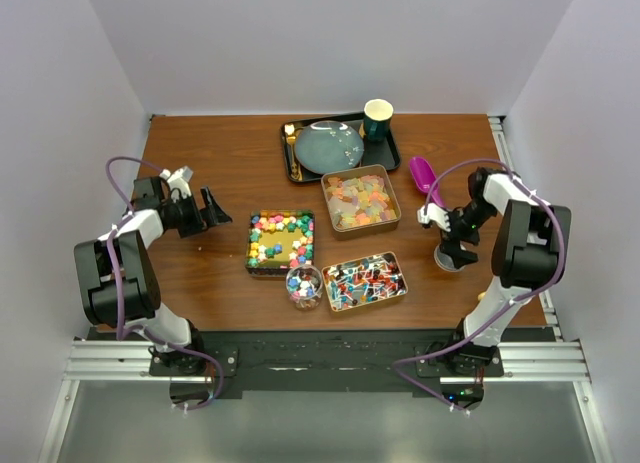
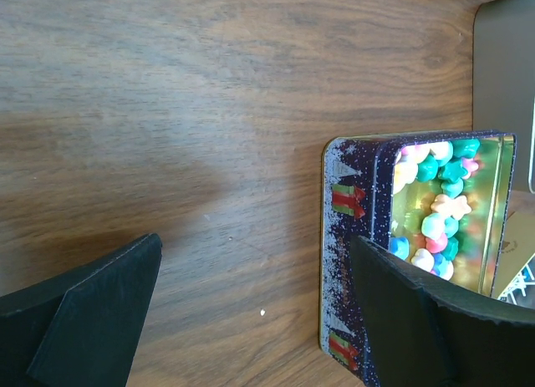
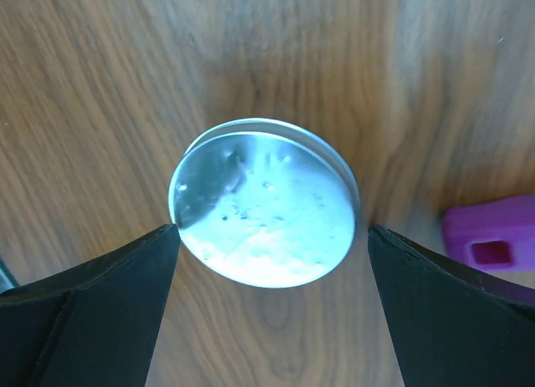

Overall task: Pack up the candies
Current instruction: Pick up the bottle lid at the center of the board.

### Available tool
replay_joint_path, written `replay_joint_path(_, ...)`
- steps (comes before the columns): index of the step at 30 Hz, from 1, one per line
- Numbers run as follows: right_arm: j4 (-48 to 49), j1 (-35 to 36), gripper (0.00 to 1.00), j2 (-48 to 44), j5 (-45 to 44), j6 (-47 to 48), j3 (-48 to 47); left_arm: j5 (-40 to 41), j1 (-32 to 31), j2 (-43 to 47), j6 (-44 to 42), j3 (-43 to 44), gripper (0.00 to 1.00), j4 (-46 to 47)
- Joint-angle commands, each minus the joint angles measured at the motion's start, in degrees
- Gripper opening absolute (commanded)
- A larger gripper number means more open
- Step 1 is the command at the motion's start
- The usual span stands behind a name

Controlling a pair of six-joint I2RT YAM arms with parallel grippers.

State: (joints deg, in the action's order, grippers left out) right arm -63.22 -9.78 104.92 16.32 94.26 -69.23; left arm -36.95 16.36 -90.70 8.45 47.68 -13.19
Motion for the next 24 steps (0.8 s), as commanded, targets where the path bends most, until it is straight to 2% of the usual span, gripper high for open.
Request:
replay_joint_path(1,-1.56,-0.15,0.99,-2.44,2.14,-0.48,1.38,-1.90,0.16,-0.10,0.96,-0.31,1.00,2.29)
replay_joint_path(7,0.46,-0.15,0.99,-4.99,1.00,-0.57,5.15,-2.16,0.25,-0.53,1.57,-0.22,1.00,2.56)
replay_joint_path(12,7.05,-0.15,0.99,-8.94,-1.19,0.75,12.79,-2.07,0.16,-0.89,1.84,-0.31,1.00,3.17)
replay_joint_path(21,13.56,-0.15,0.99,-8.16,-2.78,-1.53,17.38,-1.90,0.25,-1.33,1.84,0.13,1.00,3.08)
replay_joint_path(23,13.83,-0.24,0.95,-7.28,-2.43,-2.76,16.50,-1.90,0.16,-1.41,1.75,0.04,1.00,3.26)
replay_joint_path(24,13.30,-0.15,0.88,-6.84,-2.26,-3.02,15.98,-1.90,0.16,-1.33,1.75,0.04,1.00,3.26)
